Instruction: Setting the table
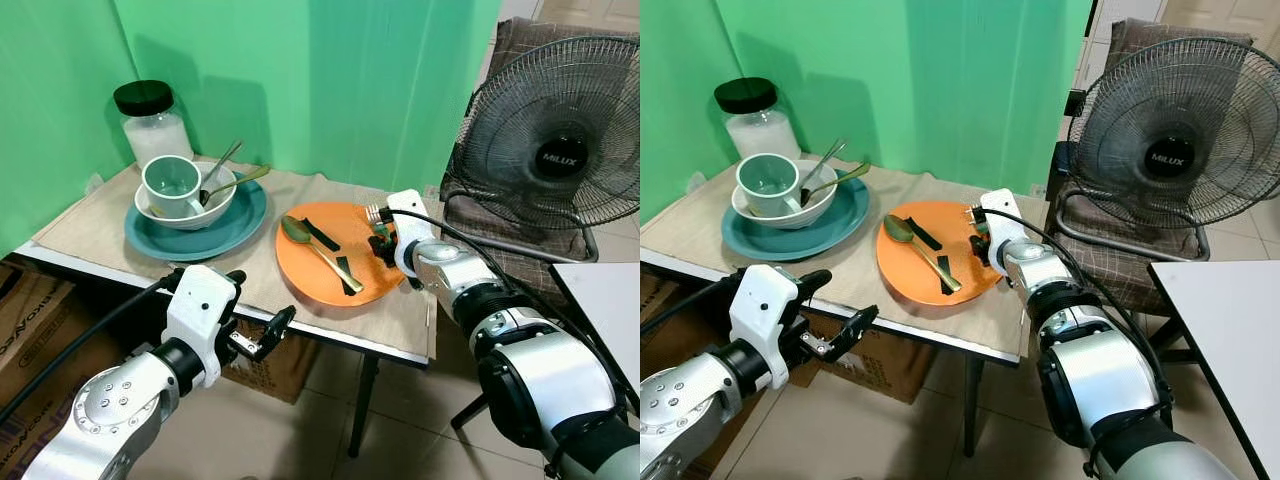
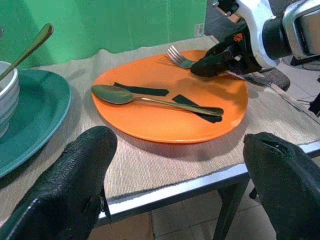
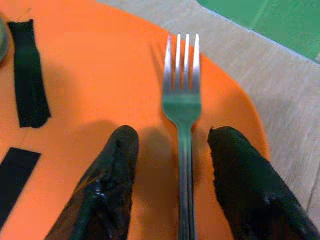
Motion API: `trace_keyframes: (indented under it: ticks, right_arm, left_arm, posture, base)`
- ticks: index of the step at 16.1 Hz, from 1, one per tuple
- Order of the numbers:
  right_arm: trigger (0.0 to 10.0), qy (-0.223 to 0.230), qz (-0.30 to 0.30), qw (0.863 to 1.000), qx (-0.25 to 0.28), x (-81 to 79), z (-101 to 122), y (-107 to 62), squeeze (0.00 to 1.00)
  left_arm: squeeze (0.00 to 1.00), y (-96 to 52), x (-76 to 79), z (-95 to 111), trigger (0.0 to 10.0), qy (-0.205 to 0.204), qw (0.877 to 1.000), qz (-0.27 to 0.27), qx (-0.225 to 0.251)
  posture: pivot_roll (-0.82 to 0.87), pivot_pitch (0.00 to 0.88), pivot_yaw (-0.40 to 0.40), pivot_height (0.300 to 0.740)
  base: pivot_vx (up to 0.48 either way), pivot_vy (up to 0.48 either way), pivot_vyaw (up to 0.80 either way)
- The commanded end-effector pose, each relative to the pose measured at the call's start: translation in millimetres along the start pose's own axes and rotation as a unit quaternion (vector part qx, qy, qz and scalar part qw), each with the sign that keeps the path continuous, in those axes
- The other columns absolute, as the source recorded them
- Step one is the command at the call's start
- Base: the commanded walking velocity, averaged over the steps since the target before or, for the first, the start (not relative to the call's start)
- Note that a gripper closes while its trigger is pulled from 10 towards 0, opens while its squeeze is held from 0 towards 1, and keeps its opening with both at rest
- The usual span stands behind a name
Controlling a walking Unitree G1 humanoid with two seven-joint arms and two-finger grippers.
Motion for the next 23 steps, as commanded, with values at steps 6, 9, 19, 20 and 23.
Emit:
trace_keyframes:
  ticks: [6,9,19,20,23]
  right_arm:
    - [2.5,0.009,-0.004,1.000,-0.012,0.2,1.8,-0.1,0.00]
    - [0.0,0.012,0.006,1.000,-0.019,-3.2,0.7,0.2,0.00]
    - [0.0,0.023,0.022,0.999,-0.037,-7.8,-2.6,0.4,0.00]
    - [0.0,0.025,0.023,0.999,-0.037,-8.3,-2.5,0.4,0.00]
    - [0.0,0.082,0.054,0.995,0.005,-9.8,22.6,-2.7,0.00]
  left_arm:
    - [0.00,-0.6,6.1,0.7,10.0,0.004,1.000,-0.020,0.000]
    - [0.00,0.5,7.0,0.6,10.0,0.007,1.000,-0.027,0.000]
    - [0.00,3.7,5.8,2.9,10.0,0.015,0.999,-0.033,0.006]
    - [0.00,3.9,5.1,3.1,10.0,0.016,0.999,-0.033,0.006]
    - [0.00,5.4,-3.3,4.2,10.0,0.024,0.999,-0.022,0.010]
  posture:
    - [0.01,0.000,0.014,0.740]
    - [0.01,0.000,0.015,0.740]
    - [0.02,0.000,0.018,0.740]
    - [0.02,0.000,0.018,0.740]
    - [0.03,0.000,0.011,0.740]
  base:
    - [0.000,0.000,0.00]
    - [0.000,0.000,0.00]
    - [0.000,0.000,0.00]
    - [0.000,0.000,0.00]
    - [0.000,0.000,0.00]
Point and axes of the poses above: a point about 5 cm out from each wrist's last joint towards the gripper, its own y axis pointing out of the wrist towards the gripper, its own z axis along the axis of the wrist's last joint, x = y × z, the point moved 3 cm from there along y, pointing out of the wrist towards the gripper, and after that the axes turned 15 degrees about y, right-handed, at the moved point
